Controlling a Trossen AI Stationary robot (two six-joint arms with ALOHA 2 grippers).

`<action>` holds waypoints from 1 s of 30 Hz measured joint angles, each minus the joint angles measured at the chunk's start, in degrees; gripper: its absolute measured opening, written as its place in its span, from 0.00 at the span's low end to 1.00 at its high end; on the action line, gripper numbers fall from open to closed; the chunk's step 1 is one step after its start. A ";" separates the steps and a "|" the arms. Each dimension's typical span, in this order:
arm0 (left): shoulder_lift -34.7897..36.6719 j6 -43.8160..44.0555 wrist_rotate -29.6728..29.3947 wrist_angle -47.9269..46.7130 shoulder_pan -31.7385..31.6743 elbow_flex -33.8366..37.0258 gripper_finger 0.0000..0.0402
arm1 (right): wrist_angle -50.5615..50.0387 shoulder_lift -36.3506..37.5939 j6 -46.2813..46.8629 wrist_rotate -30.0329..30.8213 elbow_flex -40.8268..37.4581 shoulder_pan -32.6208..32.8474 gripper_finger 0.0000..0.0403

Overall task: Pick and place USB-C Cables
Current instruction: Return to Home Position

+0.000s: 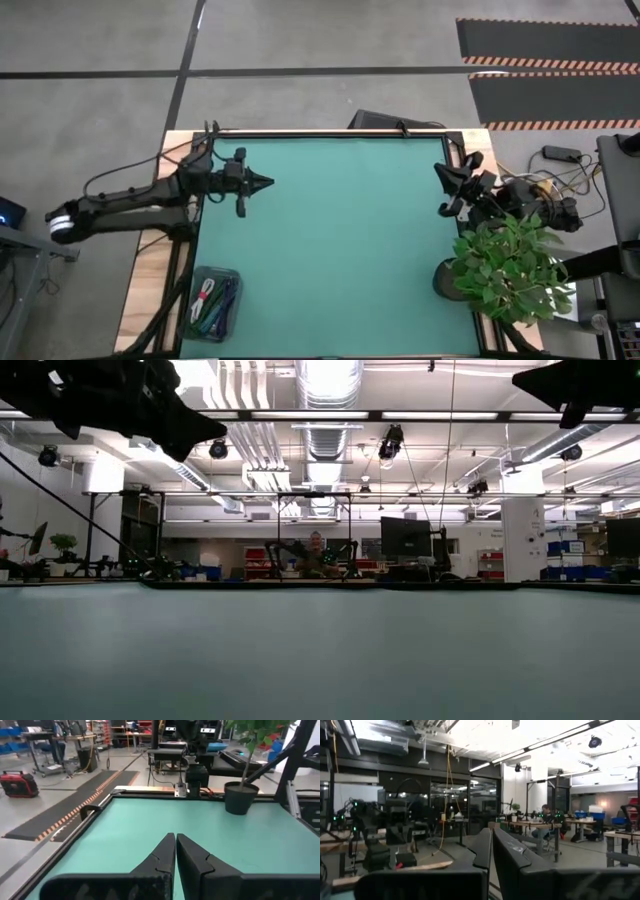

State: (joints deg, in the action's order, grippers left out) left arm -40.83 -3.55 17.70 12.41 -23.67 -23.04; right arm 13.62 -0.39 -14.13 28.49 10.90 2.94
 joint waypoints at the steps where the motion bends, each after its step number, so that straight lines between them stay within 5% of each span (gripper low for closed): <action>1: 0.34 0.20 1.54 -0.20 -0.93 0.10 0.00 | -0.25 0.22 0.00 -0.02 -0.18 0.02 0.02; 13: 9.90 14.84 12.40 -1.10 1.20 8.51 0.00 | -2.63 0.38 -0.37 0.17 -0.63 0.02 0.02; 22: 17.04 16.24 -0.69 5.62 17.53 17.05 0.00 | -2.66 0.38 -0.55 0.16 -0.60 0.01 0.02; 30: 26.57 8.91 -1.56 -7.92 17.65 15.43 0.00 | -3.18 0.38 -2.43 -0.27 -0.55 0.01 0.02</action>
State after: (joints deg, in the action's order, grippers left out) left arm -14.26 5.35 16.14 4.49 -6.02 -7.61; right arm 10.44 -0.01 -16.56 28.22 10.35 2.95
